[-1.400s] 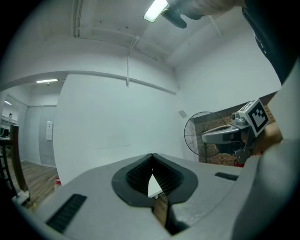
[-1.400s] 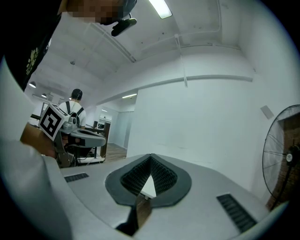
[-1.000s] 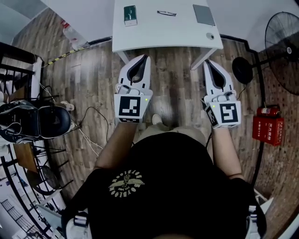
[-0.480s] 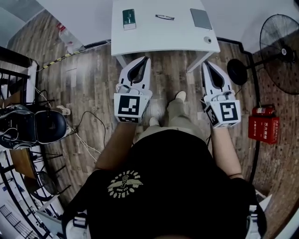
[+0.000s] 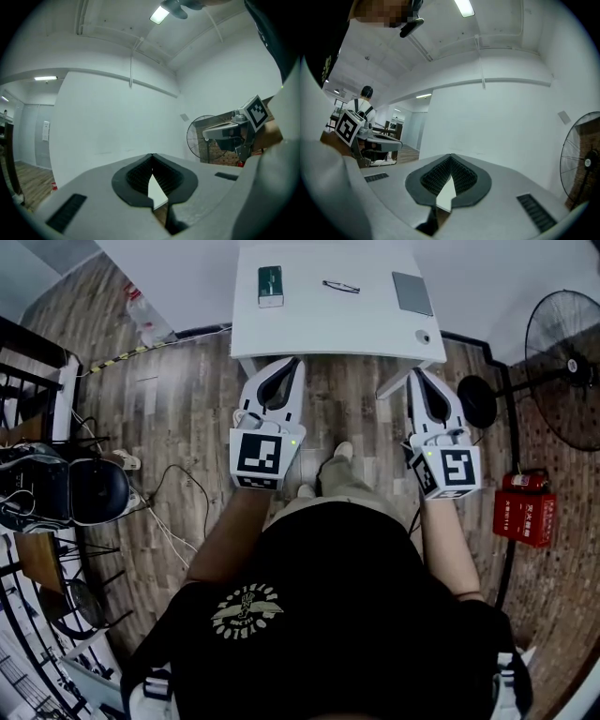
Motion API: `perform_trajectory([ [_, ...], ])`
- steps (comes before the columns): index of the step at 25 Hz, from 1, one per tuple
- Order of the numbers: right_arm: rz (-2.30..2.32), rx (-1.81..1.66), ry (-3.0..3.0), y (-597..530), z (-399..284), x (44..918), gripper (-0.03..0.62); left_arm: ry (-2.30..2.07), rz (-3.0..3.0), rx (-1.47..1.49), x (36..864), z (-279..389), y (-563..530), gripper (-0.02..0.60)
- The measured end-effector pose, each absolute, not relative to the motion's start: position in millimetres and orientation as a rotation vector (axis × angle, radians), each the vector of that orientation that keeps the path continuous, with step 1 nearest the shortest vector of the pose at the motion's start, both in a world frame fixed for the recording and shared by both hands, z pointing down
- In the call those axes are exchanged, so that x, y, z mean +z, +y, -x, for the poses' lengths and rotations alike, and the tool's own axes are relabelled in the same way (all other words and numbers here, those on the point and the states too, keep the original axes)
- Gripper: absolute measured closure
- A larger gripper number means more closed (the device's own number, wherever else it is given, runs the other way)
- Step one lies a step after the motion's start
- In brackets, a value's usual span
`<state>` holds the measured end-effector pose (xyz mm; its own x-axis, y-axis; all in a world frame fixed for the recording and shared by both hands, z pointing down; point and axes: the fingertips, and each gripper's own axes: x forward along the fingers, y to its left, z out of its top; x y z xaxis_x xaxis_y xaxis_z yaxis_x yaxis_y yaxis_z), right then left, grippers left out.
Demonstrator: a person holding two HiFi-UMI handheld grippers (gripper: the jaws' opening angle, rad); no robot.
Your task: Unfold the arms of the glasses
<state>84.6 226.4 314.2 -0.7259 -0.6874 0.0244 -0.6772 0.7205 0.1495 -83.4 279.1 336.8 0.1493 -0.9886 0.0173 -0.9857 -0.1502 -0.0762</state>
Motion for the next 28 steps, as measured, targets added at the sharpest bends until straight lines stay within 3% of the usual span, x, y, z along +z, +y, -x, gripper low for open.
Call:
perform_trajectory([
  [28,-1.033,-0.114,-2.876,102,-67,353,0.594,2.089,2.358,-0.238,377,91,155,0.575],
])
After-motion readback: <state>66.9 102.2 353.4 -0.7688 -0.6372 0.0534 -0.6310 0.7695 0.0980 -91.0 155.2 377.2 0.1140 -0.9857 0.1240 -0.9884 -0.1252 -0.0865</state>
